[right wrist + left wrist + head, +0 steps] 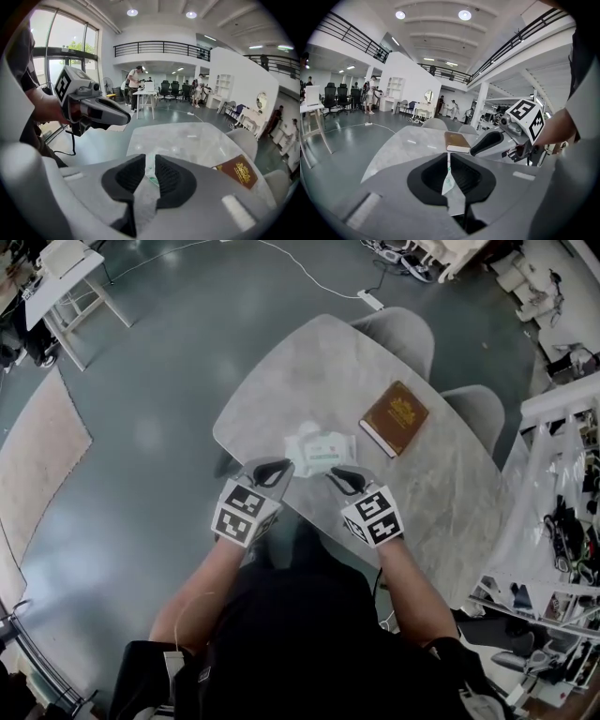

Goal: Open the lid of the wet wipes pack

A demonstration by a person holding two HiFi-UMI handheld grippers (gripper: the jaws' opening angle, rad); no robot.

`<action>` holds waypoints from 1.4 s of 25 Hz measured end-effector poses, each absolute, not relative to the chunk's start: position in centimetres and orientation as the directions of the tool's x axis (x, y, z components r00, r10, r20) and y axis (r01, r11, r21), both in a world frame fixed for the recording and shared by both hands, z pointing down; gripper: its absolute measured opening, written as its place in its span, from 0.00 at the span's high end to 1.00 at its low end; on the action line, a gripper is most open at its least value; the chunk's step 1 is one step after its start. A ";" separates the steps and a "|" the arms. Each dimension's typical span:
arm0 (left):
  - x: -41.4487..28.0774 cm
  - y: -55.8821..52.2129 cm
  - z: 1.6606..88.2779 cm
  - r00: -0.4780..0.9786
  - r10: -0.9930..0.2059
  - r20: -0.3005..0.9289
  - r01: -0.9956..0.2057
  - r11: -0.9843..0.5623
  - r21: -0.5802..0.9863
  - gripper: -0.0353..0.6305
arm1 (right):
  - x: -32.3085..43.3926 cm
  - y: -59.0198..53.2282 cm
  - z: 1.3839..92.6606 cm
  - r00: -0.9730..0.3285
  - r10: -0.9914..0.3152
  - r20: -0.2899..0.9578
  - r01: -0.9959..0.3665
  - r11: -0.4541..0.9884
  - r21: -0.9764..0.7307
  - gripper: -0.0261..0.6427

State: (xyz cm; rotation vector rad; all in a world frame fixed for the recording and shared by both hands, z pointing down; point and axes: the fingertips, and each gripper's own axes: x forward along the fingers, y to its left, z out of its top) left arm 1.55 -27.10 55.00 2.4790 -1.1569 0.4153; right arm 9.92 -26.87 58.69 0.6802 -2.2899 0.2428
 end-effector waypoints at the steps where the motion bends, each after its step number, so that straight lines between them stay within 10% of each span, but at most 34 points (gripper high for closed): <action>1: 2.0 -27.6 55.9 0.620 -0.660 0.425 -0.776 -0.594 0.210 0.93 | 10.2 -27.6 59.6 -0.589 -0.384 0.711 -0.522 0.852 0.028 0.86; 7: 2.6 -30.9 60.3 0.600 -0.622 0.503 -0.786 -0.577 0.224 0.78 | 10.6 -31.4 63.8 -0.535 -0.296 0.791 -0.393 0.916 0.077 0.81; 35: 4.9 -33.7 72.5 0.558 -0.483 0.675 -0.784 -0.572 0.239 0.71 | 10.3 -34.7 73.3 -0.399 -0.181 0.899 -0.036 0.983 0.182 0.78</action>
